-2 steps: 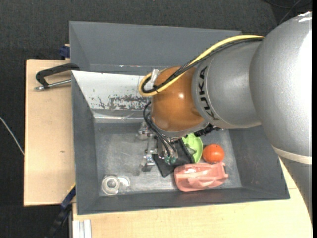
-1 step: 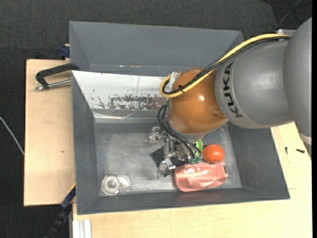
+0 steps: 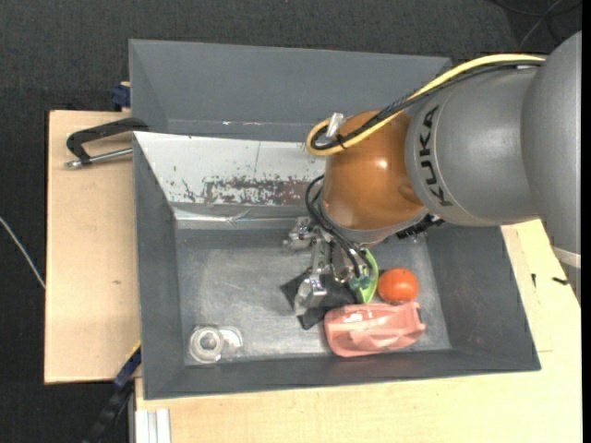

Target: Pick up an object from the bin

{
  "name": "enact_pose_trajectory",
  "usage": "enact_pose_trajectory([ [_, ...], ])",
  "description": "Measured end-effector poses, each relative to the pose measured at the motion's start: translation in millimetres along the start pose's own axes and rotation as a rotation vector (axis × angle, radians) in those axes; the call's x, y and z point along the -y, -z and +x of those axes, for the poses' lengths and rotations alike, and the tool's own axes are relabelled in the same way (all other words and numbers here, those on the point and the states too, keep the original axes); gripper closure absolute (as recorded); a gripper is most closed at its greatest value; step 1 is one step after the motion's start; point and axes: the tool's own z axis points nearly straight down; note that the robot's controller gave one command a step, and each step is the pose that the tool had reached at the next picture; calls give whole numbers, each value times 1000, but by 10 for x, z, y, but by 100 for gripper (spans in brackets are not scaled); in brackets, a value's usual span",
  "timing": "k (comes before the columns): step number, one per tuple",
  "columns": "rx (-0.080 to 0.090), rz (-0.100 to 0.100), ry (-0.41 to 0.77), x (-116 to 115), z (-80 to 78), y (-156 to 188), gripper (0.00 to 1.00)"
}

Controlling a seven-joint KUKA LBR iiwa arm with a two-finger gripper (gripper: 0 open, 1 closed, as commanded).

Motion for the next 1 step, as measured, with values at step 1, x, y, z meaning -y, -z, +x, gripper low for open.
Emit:
enact_pose_trajectory([
  [1, 2, -3, 53, 451, 343, -225, 0],
])
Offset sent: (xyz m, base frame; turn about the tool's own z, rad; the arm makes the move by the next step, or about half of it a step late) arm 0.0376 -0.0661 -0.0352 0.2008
